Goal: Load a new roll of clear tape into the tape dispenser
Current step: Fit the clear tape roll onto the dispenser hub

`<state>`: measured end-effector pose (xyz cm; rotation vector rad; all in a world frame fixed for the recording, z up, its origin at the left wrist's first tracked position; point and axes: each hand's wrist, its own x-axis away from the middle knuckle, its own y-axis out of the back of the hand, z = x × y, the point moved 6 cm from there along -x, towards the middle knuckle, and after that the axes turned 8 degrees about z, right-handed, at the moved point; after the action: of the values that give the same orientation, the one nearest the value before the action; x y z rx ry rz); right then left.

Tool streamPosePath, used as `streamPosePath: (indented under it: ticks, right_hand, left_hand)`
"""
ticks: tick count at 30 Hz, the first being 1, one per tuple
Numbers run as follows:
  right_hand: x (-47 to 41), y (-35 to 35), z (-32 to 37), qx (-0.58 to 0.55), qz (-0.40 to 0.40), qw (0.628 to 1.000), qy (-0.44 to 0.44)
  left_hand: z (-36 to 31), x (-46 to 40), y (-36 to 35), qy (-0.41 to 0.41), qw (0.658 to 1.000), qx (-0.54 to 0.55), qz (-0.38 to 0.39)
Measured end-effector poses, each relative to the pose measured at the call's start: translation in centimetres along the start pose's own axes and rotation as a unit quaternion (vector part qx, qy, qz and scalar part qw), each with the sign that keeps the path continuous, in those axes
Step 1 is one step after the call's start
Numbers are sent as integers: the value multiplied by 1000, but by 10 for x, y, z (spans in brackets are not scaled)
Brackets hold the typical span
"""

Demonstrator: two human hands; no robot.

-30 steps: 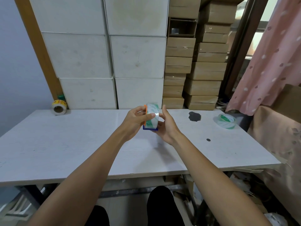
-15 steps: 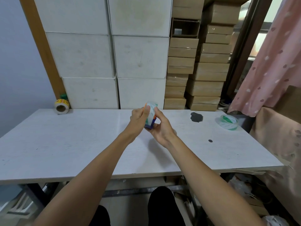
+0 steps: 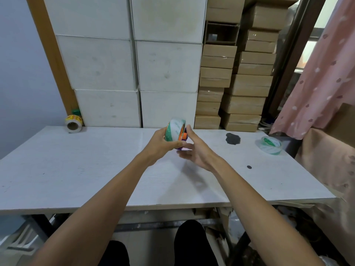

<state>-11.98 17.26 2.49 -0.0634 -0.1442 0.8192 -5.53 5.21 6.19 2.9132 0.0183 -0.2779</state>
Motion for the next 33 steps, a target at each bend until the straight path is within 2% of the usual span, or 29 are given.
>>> streamPosePath:
  ticks: [2, 4, 7, 11, 14, 17, 21, 25, 33]
  right_hand:
    - [3, 14, 12, 75, -68, 995, -2]
    - [6, 26, 28, 120, -137, 982, 51]
    - [6, 25, 48, 149, -134, 969, 146]
    - [-1, 23, 53, 186, -153, 952, 187]
    - [-6, 24, 49, 176, -168, 953, 181]
    - [-14, 28, 43, 154, -175, 963, 135]
    - [-19, 30, 39, 120, -154, 977, 85]
    - [-21, 30, 41, 133, -153, 977, 68]
    - [-17, 29, 56, 315, -217, 918, 101]
  left_hand:
    - [-3, 0, -2, -8, 1000, -3, 1]
    - [-2, -1, -3, -1, 1000, -14, 4]
    - [-1, -1, -5, 13, 999, -51, 11]
    - [4, -2, -6, 20, 997, -78, 6]
    - [9, -1, -3, 33, 994, -101, -10]
    - [12, 2, 1, 43, 990, -131, -17]
    - [15, 3, 5, 50, 986, -160, -16]
    - [18, 5, 7, 54, 984, -170, -15]
    - [18, 6, 6, 34, 991, -131, -21]
